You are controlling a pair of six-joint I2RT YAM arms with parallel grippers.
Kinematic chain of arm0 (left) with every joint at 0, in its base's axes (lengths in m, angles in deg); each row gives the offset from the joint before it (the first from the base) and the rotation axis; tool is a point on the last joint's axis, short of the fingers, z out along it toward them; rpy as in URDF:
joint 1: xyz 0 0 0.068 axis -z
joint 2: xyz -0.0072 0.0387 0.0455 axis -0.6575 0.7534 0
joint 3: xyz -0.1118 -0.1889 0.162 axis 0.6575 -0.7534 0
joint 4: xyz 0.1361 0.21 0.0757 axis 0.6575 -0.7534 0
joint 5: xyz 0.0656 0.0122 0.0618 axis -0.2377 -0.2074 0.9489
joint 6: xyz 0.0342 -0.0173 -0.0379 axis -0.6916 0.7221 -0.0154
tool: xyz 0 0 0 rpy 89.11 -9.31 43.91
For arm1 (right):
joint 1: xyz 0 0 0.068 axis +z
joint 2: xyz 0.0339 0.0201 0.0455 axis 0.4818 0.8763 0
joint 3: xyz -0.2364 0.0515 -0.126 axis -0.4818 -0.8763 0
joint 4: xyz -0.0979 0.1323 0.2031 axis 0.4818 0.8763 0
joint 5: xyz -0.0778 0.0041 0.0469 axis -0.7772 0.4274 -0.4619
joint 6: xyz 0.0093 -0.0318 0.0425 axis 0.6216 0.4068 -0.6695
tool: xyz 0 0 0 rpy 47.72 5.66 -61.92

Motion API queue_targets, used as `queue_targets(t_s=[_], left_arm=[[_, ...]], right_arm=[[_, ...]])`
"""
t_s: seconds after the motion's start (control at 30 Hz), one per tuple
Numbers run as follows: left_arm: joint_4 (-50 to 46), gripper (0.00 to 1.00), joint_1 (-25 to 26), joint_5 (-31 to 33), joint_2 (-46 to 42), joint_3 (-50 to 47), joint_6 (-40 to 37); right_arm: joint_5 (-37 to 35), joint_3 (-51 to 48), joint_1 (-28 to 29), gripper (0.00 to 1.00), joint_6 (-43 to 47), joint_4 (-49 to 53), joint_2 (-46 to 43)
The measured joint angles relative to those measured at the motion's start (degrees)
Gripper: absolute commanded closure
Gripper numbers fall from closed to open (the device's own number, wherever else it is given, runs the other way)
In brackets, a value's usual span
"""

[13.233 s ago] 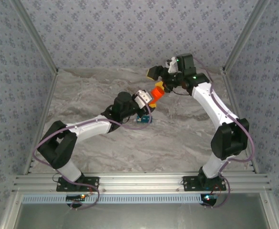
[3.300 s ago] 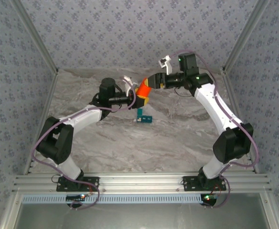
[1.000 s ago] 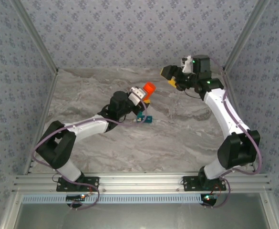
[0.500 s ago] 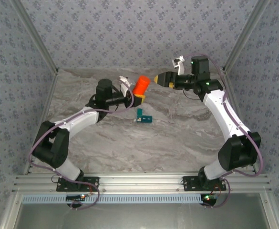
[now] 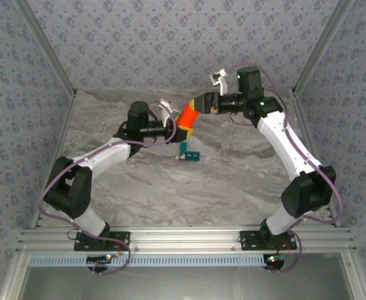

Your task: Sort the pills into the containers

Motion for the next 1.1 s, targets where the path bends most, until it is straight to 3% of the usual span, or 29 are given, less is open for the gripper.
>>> queue_targets(t_s=[0.33,0.57,0.8,0.97,1.1], left_arm=[[0.02,1.0,0.0,-0.66,0.07,0.0,0.07],[-0.02,1.0,-0.09,-0.7,0.2,0.02,0.68],[-0.04,1.0,-0.22,-0.13,0.5,0.02,0.85],[-1.51,1.0,0.57,4.96,0.48,0.0,-0.83],[-3.74,1.0,3.08,14.64,0.31,-0.44,-4.76]], right_arm=[[0.02,0.11,1.03,0.33,0.44,1.11,1.01],[-0.02,0.33,1.2,0.6,1.29,1.7,1.53],[-1.53,0.22,1.42,0.68,0.28,1.42,1.62],[-4.81,-1.44,1.99,0.68,-3.41,-1.27,1.62],[-8.52,-3.37,2.25,0.68,-7.76,-2.75,1.66]])
